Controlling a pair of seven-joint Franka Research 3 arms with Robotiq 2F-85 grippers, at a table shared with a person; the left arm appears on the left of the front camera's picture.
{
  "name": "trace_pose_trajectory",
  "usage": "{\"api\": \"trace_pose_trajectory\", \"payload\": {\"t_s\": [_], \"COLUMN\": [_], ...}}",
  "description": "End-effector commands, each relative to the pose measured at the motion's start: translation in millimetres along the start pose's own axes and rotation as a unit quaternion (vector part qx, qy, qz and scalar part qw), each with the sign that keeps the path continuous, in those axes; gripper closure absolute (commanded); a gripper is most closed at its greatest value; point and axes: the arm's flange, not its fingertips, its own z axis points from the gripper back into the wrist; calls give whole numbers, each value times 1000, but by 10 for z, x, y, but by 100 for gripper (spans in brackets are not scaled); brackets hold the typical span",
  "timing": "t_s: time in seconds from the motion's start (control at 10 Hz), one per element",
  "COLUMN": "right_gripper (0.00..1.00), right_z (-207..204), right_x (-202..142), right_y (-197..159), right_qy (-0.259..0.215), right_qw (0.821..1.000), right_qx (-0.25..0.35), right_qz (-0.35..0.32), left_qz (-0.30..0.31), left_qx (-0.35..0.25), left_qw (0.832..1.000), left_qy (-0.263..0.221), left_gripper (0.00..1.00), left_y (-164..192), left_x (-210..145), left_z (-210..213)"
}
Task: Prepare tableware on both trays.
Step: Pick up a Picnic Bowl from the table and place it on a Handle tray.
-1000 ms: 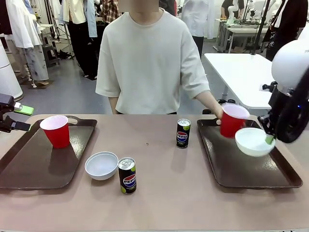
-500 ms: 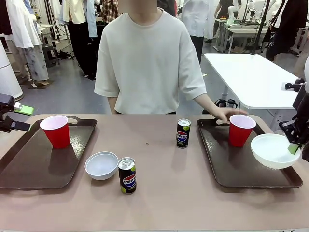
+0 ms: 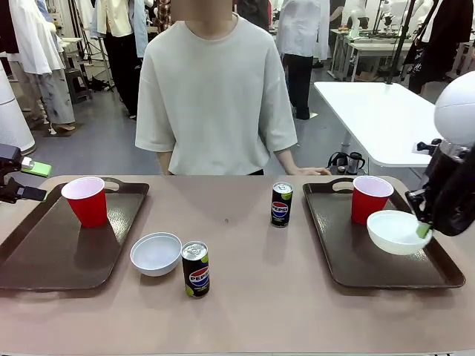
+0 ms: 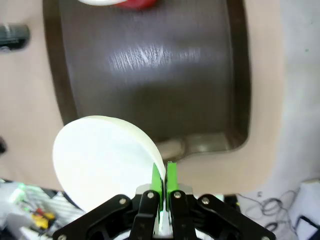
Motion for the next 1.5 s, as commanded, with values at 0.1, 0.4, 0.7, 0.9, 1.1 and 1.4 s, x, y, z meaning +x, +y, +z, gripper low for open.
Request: {"api": "trace_pose_trajectory", "payload": {"t_s": [0.1, 0.4, 0.7, 0.9, 1.1, 1.4], "right_gripper": [96, 96, 96, 96, 37, 0], "right_z": [-352, -576, -762, -791, -706, -137], "right_x": [523, 672, 764, 776, 734, 501], "right_y": [-85, -145, -182, -181, -169, -64], "right_qy": [11, 14, 30, 35, 33, 12], "right_qw": [998, 997, 998, 998, 998, 998], "right_qx": [66, 75, 53, 49, 50, 65], "right_qz": [2, 9, -6, -7, -5, 18], "left_qz": [-7, -7, -7, -7, -7, -7], "left_qx": [-9, -9, -9, -9, -9, -9], "left_qw": [1000, 1000, 1000, 1000, 1000, 1000], "left_qy": [-7, -7, -7, -7, -7, -7], "left_gripper": [0, 0, 0, 0, 0, 0], "left_y": [11, 11, 11, 11, 11, 11], "left_x": [5, 5, 5, 5, 5, 5], "left_z": [-12, -12, -12, -12, -12, -12]}}
